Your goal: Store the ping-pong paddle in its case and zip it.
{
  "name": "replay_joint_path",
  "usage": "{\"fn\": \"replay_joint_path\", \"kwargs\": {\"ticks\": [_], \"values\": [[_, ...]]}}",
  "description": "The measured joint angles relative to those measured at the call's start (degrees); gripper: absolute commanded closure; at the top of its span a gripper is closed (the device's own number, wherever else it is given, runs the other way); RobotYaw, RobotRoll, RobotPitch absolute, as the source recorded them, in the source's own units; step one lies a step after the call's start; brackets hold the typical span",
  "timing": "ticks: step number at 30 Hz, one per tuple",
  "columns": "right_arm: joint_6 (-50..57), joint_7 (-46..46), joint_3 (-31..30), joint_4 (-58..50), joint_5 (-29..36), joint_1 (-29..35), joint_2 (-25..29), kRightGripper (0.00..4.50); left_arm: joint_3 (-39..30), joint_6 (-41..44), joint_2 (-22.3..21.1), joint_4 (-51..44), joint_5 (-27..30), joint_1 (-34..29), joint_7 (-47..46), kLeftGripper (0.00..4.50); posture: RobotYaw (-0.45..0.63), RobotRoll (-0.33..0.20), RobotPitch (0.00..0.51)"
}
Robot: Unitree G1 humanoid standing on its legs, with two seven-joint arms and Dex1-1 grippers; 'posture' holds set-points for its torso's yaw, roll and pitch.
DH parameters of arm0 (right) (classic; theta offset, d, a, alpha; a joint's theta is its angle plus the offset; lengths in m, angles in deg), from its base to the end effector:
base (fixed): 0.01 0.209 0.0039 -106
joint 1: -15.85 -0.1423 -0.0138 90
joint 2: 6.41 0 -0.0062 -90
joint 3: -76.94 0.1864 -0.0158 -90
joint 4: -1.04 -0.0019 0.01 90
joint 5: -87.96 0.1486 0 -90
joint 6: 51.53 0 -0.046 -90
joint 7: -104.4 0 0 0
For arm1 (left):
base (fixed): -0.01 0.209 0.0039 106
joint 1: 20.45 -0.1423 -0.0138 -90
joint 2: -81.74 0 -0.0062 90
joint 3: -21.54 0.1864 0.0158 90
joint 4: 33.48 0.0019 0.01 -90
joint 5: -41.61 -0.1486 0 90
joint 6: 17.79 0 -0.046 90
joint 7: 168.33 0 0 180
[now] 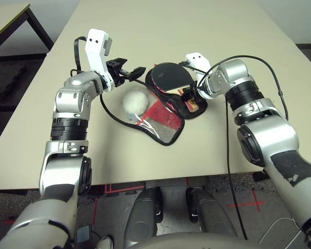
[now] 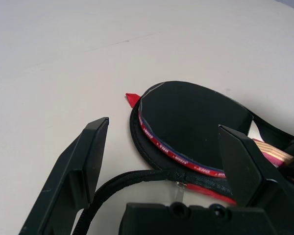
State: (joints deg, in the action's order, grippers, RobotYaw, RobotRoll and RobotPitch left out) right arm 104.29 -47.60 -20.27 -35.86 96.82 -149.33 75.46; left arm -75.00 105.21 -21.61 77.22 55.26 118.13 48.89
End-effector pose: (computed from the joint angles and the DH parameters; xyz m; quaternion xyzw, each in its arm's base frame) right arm 0.3712 -0.0873 0.2126 -0.0462 0.4084 0.2812 0.8672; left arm 0.3359 0.2363 0.2191 0.0574 0.0377 -0.2535 0.9649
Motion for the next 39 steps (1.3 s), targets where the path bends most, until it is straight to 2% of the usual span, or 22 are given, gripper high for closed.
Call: {"fn": "replay_joint_path", "kwargs": {"ticks": [7, 8, 13, 17, 24, 29, 34, 39], "values": [[0.0, 0.0, -0.2, -0.8, -0.4, 0.3, -0.3, 3.37, 0.0, -0.4, 0.0, 0.8, 0.0, 0.2, 0.0, 0.0, 0.08, 0.0, 0.158], [-0.1, 0.0, -0.1, -1.0, -0.4, 0.7, -0.2, 2.63, 0.0, -0.4, 0.0, 0.8, 0.1, 0.3, -0.1, 0.0, 0.08, 0.0, 0.156], [-1.3, 0.9, 2.5, -5.5, 0.5, 2.1, 2.9, 1.25, -1.0, -1.6, -0.6, 2.5, 0.4, 2.5, -0.8, 0.0, 0.08, 0.0, 0.152], [-9.4, 4.5, 5.9, -13.2, 2.2, 4.9, 7.7, 0.01, -3.8, -5.6, -3.9, 7.7, 0.4, 6.8, -2.2, 0.0, 0.07, 0.0, 0.155], [-27.4, 17.3, 8.3, -23.0, 4.3, 14.6, 17.1, 0.01, -5.6, -14.5, -11.4, 23.1, -1.1, 12.3, -1.8, 0.0, 0.05, 0.0, 0.162], [-34.0, 23.1, 8.4, -25.0, 4.4, 21.5, 21.9, 0.01, -4.8, -19.3, -15.1, 33.3, -4.0, 12.4, 0.9, 0.0, 0.04, 0.0, 0.178], [-37.1, 25.6, 9.0, -28.6, 4.7, 27.7, 24.7, 0.01, -2.2, -22.4, -18.0, 38.1, -7.0, 6.0, 5.6, 0.0, 0.04, 0.0, 0.19], [-37.1, 26.2, 10.1, -31.9, 5.6, 30.5, 26.6, 0.01, 0.3, -22.5, -18.2, 38.7, -8.6, 0.5, 10.1, 0.0, 0.04, 0.0, 0.195]]}}
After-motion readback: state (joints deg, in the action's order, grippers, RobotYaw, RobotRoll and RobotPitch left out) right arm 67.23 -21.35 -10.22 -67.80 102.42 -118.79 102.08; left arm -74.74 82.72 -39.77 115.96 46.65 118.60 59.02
